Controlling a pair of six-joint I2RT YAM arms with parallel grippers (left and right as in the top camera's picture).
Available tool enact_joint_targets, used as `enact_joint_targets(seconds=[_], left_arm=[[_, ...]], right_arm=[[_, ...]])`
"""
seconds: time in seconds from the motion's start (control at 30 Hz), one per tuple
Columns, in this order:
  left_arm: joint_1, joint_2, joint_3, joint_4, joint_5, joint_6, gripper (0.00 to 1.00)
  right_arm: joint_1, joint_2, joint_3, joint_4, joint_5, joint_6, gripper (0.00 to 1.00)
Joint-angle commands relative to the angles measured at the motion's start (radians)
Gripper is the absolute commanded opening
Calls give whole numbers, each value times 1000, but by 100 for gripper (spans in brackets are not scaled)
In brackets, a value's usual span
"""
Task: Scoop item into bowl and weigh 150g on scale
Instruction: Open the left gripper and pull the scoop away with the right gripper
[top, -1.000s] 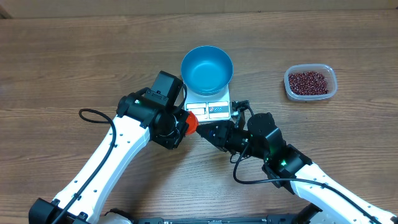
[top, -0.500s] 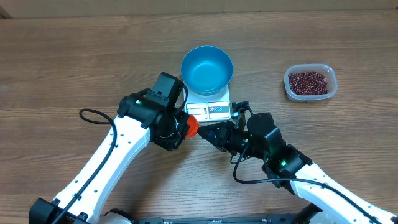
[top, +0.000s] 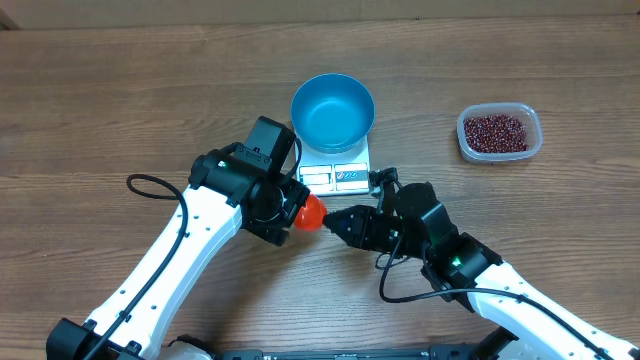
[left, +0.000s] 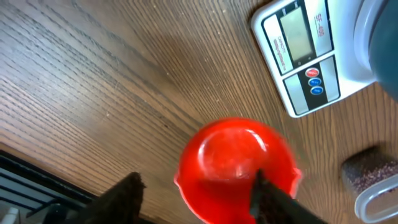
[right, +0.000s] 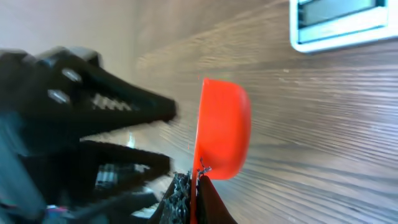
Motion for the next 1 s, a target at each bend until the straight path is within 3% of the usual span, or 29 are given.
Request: enact_joint_targets(seconds=[0.0, 0.4, 0.63, 0.67, 0.73, 0.83, 0.97], left_arm=[[-8, 5, -2, -4, -41, 16, 69], [-7, 5, -2, -3, -120, 16, 100], [-7, 5, -2, -3, -120, 16, 100], [-7, 5, -2, -3, -120, 16, 94], [-6, 5, -2, -3, -118, 31, 45], [-8, 5, -2, 1, -117, 134, 6], [-8, 6, -2, 40, -120, 210, 5]], right_arm=[[-39, -56, 25, -71, 46, -130, 4], [-148, -439, 26, -503, 347, -215, 4], [-149, -554, 26, -611, 365, -215, 4], [-148, -554, 26, -623, 365, -214, 4], [-148, -554, 26, -644, 365, -214, 4], [-148, -554, 26, -657, 365, -215, 4], [-148, -554, 26, -669, 364, -215, 4]])
